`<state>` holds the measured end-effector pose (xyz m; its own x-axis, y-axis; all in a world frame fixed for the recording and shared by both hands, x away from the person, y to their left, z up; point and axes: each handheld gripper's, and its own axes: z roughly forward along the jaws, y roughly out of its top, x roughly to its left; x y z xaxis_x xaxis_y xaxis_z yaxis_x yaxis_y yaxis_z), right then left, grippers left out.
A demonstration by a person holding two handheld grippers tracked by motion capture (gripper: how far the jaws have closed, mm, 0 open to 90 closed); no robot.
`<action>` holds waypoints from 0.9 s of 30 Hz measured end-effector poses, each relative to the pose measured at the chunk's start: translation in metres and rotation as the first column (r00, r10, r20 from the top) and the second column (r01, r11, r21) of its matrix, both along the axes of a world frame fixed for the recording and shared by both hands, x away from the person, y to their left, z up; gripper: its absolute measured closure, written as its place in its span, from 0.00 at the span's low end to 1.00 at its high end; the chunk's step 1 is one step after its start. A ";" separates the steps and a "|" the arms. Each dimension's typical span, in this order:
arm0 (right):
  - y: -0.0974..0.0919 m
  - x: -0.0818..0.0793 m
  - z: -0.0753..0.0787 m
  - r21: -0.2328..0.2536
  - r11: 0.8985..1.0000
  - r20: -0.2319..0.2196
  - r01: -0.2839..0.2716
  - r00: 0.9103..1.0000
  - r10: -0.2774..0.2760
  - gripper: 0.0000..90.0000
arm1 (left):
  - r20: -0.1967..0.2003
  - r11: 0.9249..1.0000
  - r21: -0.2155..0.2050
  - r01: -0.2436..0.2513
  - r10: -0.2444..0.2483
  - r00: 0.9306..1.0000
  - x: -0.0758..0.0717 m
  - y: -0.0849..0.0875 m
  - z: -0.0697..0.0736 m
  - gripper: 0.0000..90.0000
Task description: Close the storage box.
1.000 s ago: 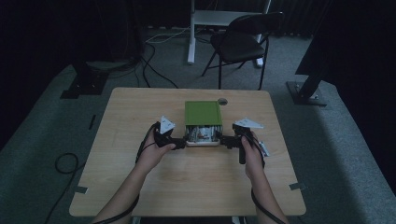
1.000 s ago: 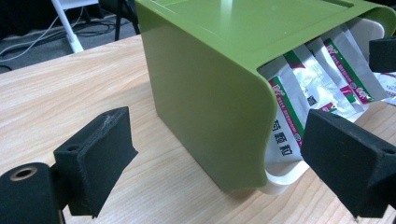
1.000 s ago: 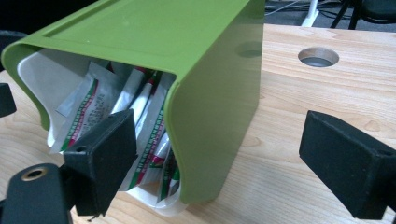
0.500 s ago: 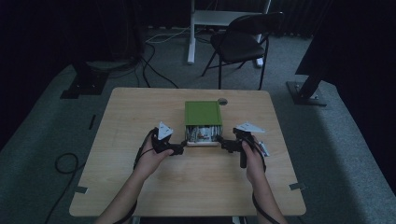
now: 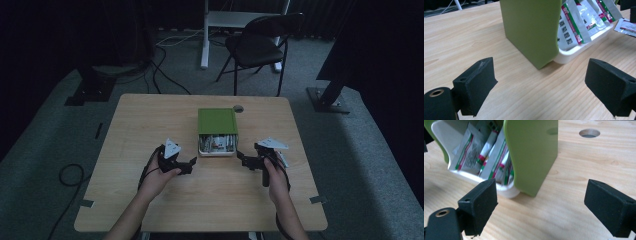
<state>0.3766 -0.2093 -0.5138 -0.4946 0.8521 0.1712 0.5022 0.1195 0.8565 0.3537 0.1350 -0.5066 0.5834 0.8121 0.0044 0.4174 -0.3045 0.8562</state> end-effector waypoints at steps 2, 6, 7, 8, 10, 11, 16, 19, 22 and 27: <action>-0.001 -0.003 -0.002 -0.015 1.000 0.000 -0.005 1.000 0.005 0.12 | -0.003 1.000 0.005 -0.008 0.008 1.000 -0.002 0.004 -0.001 0.11; -0.003 -0.010 -0.006 -0.027 1.000 -0.010 -0.012 1.000 0.011 0.12 | -0.005 1.000 -0.002 -0.023 0.023 1.000 -0.007 0.012 -0.002 0.11; -0.003 -0.012 -0.007 -0.031 0.999 -0.011 -0.016 1.000 0.015 0.12 | -0.004 1.000 -0.009 -0.027 0.027 1.000 -0.008 0.013 -0.003 0.11; -0.003 -0.013 -0.008 -0.031 0.999 -0.013 -0.017 1.000 0.016 0.12 | -0.002 0.999 -0.014 -0.032 0.032 0.999 -0.010 0.014 -0.003 0.11; -0.003 -0.015 -0.009 -0.024 0.999 -0.015 -0.021 1.000 0.021 0.12 | -0.007 1.000 -0.009 -0.027 0.027 1.000 -0.013 0.016 -0.004 0.11; -0.003 -0.017 -0.010 -0.029 0.999 -0.015 -0.021 1.000 0.021 0.12 | -0.009 1.000 -0.005 -0.028 0.028 1.000 -0.014 0.016 -0.005 0.11; -0.002 -0.025 -0.011 -0.037 0.999 -0.012 -0.035 0.999 0.035 0.12 | -0.018 1.000 0.015 -0.026 0.026 0.999 -0.021 0.021 -0.007 0.11; -0.002 -0.030 -0.011 -0.042 0.998 -0.007 -0.042 0.999 0.041 0.12 | -0.019 0.999 0.022 -0.031 0.032 0.999 -0.025 0.026 -0.009 0.11; -0.003 -0.034 -0.012 -0.057 0.997 -0.012 -0.048 0.999 0.047 0.12 | -0.038 0.999 0.024 -0.043 0.044 0.998 -0.029 0.030 -0.012 0.11; -0.005 -0.042 -0.015 -0.069 0.996 -0.021 -0.055 0.998 0.054 0.12 | -0.050 0.997 0.017 -0.071 0.072 0.996 -0.037 0.041 -0.013 0.11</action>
